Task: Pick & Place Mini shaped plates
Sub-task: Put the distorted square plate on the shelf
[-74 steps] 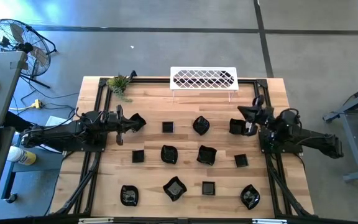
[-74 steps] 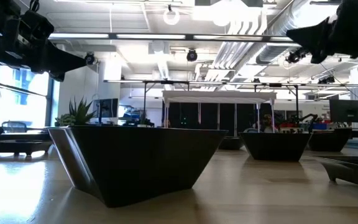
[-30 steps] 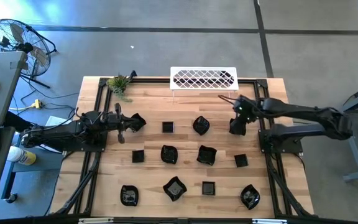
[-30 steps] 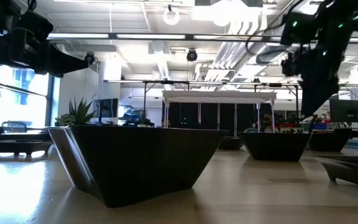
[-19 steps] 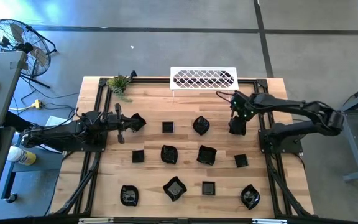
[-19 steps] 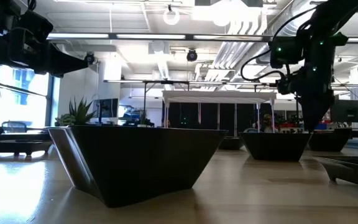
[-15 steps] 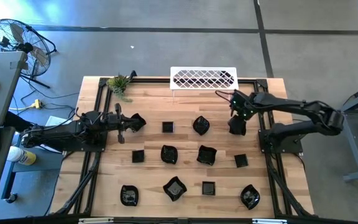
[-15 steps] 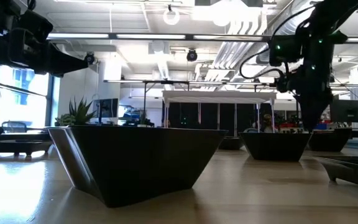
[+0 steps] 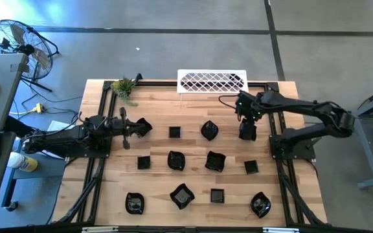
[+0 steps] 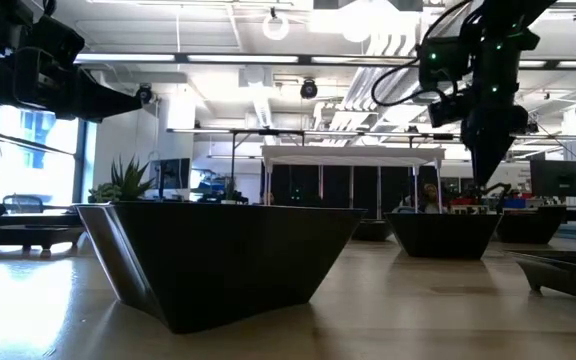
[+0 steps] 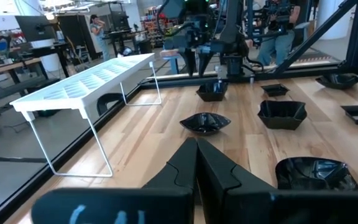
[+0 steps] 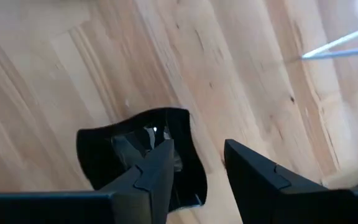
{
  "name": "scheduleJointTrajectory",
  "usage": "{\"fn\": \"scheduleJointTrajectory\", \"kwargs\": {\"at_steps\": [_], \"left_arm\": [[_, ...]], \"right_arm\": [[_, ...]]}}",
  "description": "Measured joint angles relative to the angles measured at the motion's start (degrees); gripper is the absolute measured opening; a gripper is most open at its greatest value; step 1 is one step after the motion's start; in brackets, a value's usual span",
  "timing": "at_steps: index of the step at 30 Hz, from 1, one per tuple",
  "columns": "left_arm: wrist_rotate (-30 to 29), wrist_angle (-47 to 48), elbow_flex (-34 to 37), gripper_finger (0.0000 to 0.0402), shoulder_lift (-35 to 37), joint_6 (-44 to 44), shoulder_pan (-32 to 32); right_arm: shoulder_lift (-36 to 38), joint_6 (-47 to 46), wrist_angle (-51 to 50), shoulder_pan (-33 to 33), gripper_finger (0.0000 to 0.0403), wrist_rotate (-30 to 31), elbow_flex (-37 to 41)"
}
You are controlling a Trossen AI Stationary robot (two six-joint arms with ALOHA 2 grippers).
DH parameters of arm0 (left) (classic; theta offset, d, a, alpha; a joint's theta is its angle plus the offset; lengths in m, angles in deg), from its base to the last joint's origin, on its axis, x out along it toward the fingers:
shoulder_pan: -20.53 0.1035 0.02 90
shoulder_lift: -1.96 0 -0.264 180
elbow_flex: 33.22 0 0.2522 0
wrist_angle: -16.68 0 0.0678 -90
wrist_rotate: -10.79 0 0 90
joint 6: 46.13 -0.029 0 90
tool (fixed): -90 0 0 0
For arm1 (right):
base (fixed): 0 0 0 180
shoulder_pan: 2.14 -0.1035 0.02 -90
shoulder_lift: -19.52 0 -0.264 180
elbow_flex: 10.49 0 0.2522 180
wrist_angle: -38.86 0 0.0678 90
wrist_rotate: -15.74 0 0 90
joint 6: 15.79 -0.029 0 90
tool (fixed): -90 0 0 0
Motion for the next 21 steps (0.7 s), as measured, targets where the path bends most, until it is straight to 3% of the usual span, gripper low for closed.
{"fn": "scheduleJointTrajectory", "kwargs": {"at_steps": [9,17,21], "left_arm": [[0.0,0.0,0.0,0.0001,0.0,-1.9,0.0],[0.1,0.0,0.0,0.0001,0.0,-1.3,0.0],[0.1,0.0,0.0,0.0001,0.0,-1.2,0.0]], "right_arm": [[-9.6,6.1,1.3,3.0,0.0138,-2.1,0.0],[-11.9,7.2,1.4,4.2,0.0134,-2.6,0.0],[-11.9,7.2,1.4,4.2,0.0106,-2.9,0.0]]}}
